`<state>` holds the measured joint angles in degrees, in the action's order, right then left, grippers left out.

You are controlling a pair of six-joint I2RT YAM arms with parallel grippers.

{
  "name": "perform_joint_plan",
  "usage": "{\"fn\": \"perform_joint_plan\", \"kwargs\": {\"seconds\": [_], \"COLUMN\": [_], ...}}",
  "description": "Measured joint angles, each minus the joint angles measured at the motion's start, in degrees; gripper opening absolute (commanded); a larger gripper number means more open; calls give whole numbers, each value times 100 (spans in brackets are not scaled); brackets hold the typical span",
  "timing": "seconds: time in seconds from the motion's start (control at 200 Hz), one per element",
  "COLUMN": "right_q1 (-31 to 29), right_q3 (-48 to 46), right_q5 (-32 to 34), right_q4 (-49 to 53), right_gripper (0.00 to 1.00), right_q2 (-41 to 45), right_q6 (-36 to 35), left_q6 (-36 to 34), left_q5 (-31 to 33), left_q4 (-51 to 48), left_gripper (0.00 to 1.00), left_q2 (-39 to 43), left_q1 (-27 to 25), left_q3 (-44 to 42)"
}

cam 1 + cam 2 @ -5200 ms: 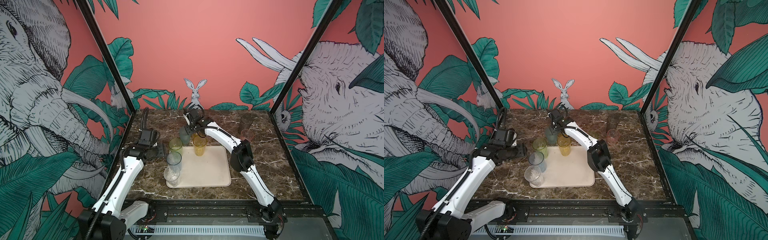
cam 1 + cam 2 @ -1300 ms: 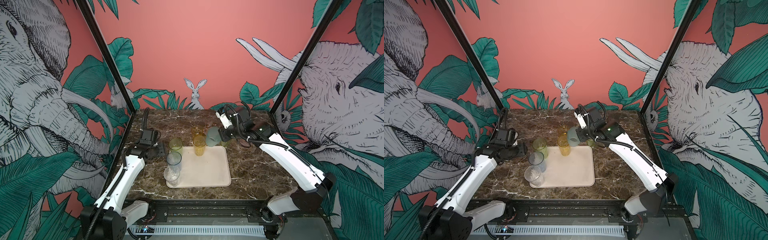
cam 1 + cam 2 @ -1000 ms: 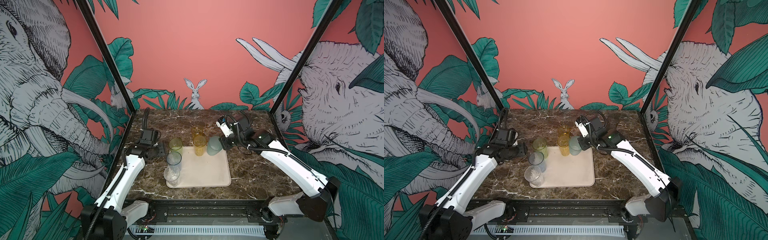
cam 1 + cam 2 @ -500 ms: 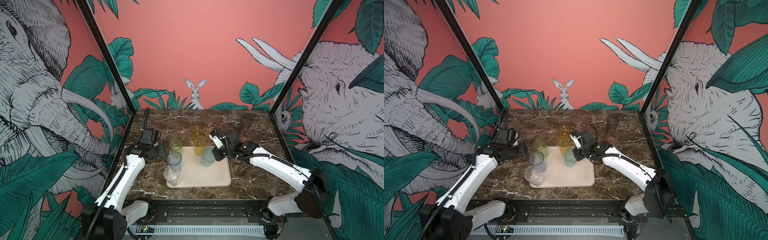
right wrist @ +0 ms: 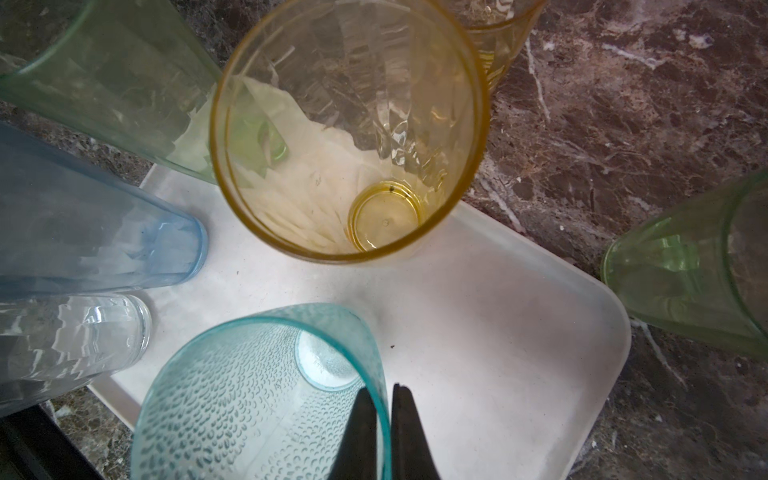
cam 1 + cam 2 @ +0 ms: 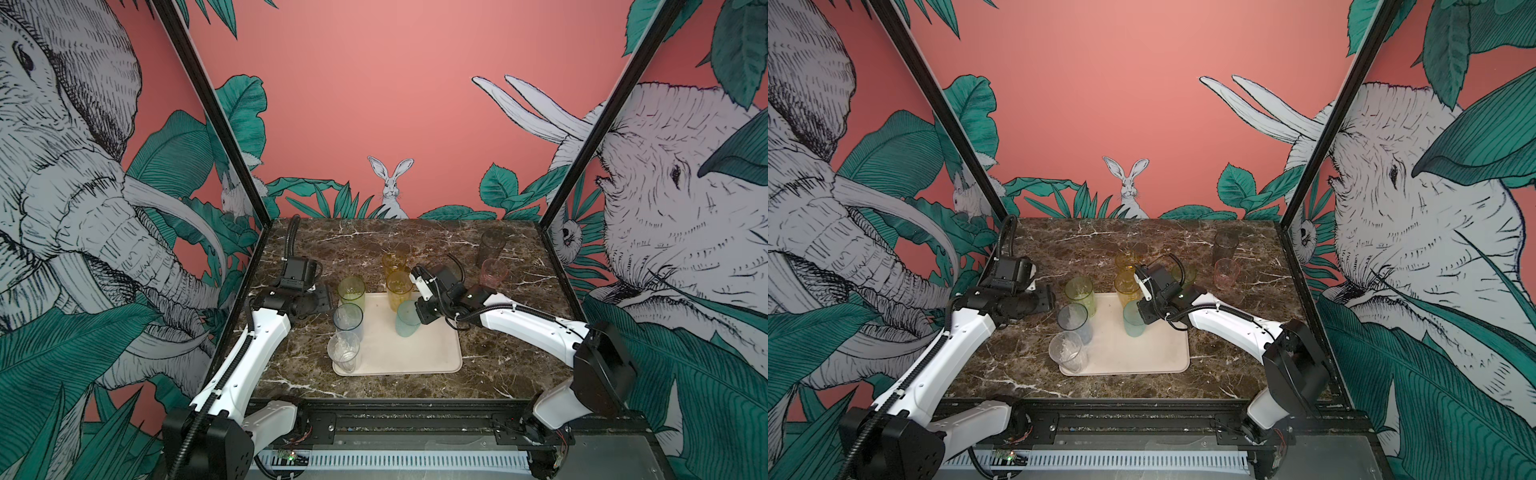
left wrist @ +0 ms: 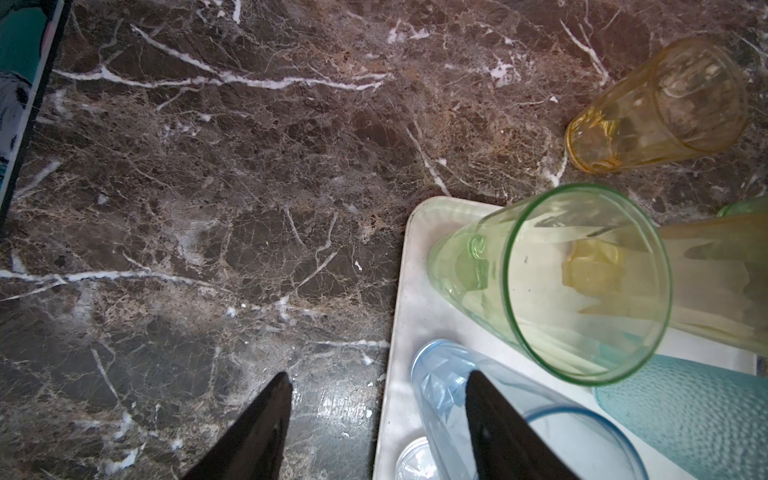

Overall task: Place the glasses into the tray
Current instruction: 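Carry the teal cup with the right gripper over the tray, then lower the teal cup onto the tray and open the right gripper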

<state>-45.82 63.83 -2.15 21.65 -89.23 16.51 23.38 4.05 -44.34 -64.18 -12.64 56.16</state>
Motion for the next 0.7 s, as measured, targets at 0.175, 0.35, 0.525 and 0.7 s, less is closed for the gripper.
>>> {"fn": "perform_joint_plan", "kwargs": {"seconds": [0.175,0.35,0.525,0.7], "right_q1": [-33,-83,-136,-151], "right_q3": [74,74,74,74], "right_q5": [0,-7,-4,2], "right_q4": [-33,-33,-20,-7], "right_gripper": [0,0,0,0], "right_q2": [-149,-162,-168,-190], "right_q6": [2,0,-4,-2], "left_q6": [-2,-2,-2,-2], "left_q5": [0,0,0,0], "left_q4": [2,2,2,2], "left_gripper": [68,68,68,68], "left_q2": [-9,-20,-20,-20], "left_q1": [0,0,0,0], "left_q3": [-7,-9,-11,-17]}}
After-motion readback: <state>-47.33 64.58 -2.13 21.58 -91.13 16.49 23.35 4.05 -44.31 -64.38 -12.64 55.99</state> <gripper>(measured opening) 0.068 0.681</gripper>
